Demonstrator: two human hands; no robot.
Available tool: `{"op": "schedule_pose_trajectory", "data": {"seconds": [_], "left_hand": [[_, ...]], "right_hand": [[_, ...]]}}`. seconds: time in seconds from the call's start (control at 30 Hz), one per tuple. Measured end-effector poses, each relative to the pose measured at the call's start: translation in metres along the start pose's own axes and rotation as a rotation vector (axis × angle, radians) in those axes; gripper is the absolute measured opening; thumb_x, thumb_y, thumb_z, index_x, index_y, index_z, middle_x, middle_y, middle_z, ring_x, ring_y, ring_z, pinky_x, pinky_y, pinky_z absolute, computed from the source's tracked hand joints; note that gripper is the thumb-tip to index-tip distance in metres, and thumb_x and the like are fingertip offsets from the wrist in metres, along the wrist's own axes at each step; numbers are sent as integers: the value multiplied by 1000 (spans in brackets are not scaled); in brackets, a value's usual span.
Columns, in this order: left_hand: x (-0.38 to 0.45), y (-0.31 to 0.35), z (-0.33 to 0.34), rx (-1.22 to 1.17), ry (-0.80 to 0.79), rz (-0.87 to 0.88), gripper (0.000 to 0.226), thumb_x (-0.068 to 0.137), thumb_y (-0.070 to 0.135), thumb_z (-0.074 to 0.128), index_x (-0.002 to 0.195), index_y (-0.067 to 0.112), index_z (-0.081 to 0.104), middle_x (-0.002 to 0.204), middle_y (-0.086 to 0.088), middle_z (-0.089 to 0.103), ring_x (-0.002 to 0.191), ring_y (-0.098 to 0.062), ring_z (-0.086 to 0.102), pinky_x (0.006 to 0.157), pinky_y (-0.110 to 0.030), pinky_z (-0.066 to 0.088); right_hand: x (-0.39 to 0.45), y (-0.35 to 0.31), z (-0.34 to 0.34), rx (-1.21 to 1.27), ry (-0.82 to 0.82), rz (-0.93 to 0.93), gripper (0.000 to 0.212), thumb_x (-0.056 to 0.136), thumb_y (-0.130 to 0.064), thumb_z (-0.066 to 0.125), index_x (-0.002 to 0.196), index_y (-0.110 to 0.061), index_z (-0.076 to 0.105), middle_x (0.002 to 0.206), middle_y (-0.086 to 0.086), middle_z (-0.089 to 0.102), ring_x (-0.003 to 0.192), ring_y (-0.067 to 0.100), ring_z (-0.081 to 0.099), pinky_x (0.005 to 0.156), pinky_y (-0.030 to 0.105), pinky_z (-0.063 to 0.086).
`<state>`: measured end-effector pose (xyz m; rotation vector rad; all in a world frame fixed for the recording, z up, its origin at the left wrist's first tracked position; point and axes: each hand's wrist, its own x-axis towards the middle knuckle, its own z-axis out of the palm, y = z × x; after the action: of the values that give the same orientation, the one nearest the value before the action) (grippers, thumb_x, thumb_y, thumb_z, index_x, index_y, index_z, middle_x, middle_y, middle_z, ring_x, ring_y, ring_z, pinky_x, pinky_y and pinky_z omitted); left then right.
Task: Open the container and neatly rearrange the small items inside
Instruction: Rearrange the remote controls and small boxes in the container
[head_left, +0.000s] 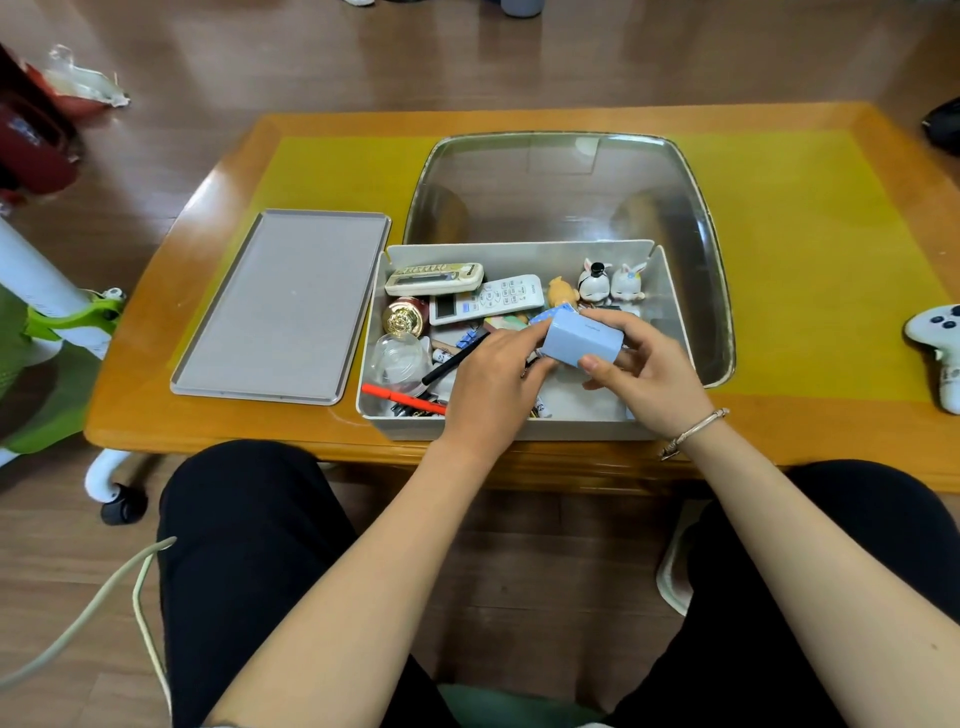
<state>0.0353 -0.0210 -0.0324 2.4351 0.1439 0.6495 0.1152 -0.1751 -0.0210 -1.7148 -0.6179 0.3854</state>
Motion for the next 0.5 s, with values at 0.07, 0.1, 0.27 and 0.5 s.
{"op": "schedule_pose_trajectory", "data": {"seconds": [0.07, 0.1, 0.27, 0.5], "left_hand": [[1, -2, 1, -2, -52, -18, 47, 85, 21, 71, 129, 10, 59, 99, -7, 70, 82, -21, 61, 72, -25, 45], [2, -3, 1, -13, -81, -32, 49, 85, 24, 70, 131, 11, 57, 103, -7, 70, 86, -22, 62, 74, -30, 49], [7, -6, 1, -191, -155, -45, 52, 87, 23, 68, 136, 19, 50, 125, 0, 61, 109, -15, 57, 81, -30, 50], [6, -10, 7, -183, -50, -70, 37, 82, 18, 74, 113, 10, 58, 110, -1, 61, 96, -12, 54, 72, -22, 43]], "right_hand": [[0, -1, 0, -36, -1, -9, 42, 84, -2, 65, 120, -19, 52, 125, 8, 51, 99, 18, 64, 65, 26, 59], [0, -1, 0, -41, -2, -15, 42, 83, 0, 66, 117, -20, 52, 123, 7, 52, 98, 17, 64, 64, 25, 58], [1, -1, -1, 43, -2, 8, 42, 76, 7, 69, 102, -20, 51, 109, -5, 60, 102, 1, 63, 77, 16, 54], [4, 7, -3, 141, 47, 54, 42, 86, -5, 64, 123, -18, 49, 113, 13, 65, 99, 22, 67, 82, 34, 56]]}}
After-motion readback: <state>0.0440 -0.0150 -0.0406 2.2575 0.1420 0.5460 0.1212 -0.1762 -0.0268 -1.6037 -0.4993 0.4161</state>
